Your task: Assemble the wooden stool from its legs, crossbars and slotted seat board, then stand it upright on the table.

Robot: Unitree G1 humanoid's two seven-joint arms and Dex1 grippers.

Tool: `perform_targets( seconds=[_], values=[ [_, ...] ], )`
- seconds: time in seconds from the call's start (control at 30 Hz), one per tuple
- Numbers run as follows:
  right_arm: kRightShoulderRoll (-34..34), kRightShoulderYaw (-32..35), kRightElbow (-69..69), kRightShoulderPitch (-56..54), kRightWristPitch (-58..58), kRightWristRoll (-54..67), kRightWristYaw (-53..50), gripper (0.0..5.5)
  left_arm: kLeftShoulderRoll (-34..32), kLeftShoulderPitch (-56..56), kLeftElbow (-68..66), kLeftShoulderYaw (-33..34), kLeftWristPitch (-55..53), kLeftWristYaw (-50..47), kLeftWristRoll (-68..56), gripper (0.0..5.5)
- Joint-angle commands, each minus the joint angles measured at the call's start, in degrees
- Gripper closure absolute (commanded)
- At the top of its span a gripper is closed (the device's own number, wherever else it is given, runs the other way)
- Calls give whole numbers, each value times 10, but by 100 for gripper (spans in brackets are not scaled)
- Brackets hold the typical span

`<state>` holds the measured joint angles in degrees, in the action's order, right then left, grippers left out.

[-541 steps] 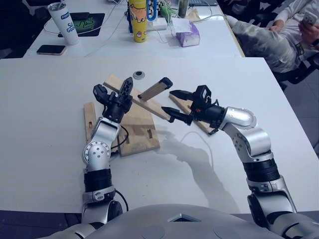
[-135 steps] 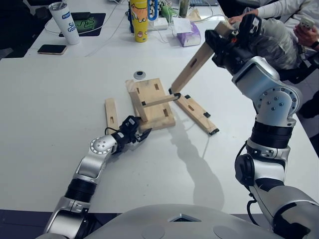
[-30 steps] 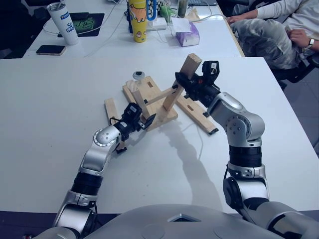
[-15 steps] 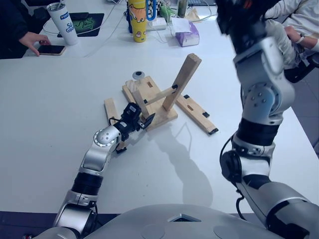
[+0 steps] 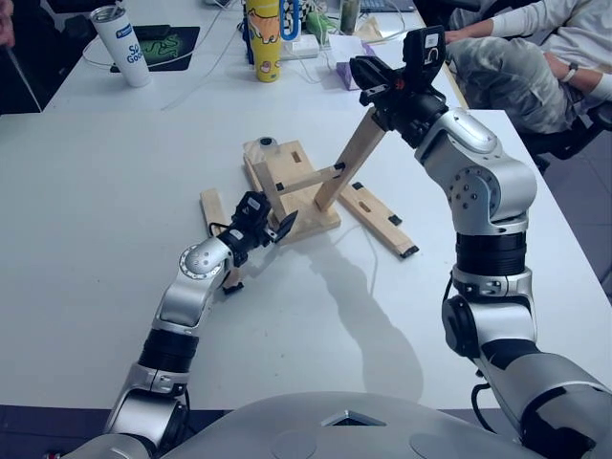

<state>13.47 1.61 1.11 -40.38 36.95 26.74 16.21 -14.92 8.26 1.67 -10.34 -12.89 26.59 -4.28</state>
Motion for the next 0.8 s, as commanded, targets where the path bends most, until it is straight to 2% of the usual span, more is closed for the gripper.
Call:
perform_targets(
  seconds=[0.03, 0.13, 0.27, 0.4, 0.5, 0.8],
  values=[
    [-41, 25, -8, 11, -22, 15, -9, 549, 2, 1, 7, 3, -3, -1, 0, 196],
    [-71, 78, 0, -14, -54, 39, -43, 549, -6, -6, 23, 19, -4, -5, -4, 196],
    [-77, 127, -10, -39, -74, 61, -72, 549, -36, -16, 117, 76, -28, -11, -22, 196],
    [-69, 149, -31, -39, -83, 56, -85, 549, -56, 26, 249, 132, -89, -5, -93, 196],
    [-69, 153, -39, -35, -90, 47, -94, 549, -64, 86, 319, 143, -139, -2, -150, 196],
    [-76, 145, -38, -20, -100, 37, -101, 549, -45, 246, 259, 140, -140, -68, -125, 196]
  ],
)
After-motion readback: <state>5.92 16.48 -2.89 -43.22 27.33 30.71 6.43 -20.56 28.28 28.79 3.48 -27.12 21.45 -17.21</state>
